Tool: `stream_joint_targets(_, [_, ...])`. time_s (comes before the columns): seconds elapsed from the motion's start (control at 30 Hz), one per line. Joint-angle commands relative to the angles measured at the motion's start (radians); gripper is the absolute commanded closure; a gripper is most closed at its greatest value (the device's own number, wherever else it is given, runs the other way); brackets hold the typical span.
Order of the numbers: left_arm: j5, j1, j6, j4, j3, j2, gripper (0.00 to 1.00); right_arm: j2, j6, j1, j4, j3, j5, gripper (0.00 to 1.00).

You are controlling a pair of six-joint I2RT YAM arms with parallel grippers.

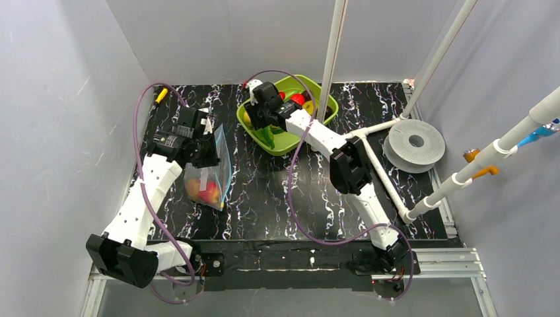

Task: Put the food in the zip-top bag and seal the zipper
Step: Pick up the fake fruit from the bin.

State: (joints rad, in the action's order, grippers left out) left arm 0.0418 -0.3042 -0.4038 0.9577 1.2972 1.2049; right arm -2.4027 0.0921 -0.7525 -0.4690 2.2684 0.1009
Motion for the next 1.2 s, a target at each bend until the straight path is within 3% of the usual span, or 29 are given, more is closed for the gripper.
stream_joint_targets(0.0, [-0.016, -0.002, -0.012, 0.009, -0.009, -0.005, 1.0, -0.032, -0.048, 0.007, 0.054, 0.05, -0.052, 0.51])
stream_joint_targets(0.57, [-0.026, -0.002, -0.012, 0.006, -0.001, 0.002, 1.0, -0.07, -0.08, 0.021, -0.019, 0.015, -0.019, 0.44])
stream_joint_targets(1.03, [-0.033, -0.002, -0.013, 0.001, -0.008, 0.004, 1.0, -0.059, -0.15, 0.022, -0.058, -0.069, 0.027, 0.32])
stream_joint_targets(1.17, [-0.038, -0.002, -0.015, 0.002, -0.004, 0.007, 1.0, -0.092, -0.164, 0.022, -0.091, -0.026, 0.003, 0.27])
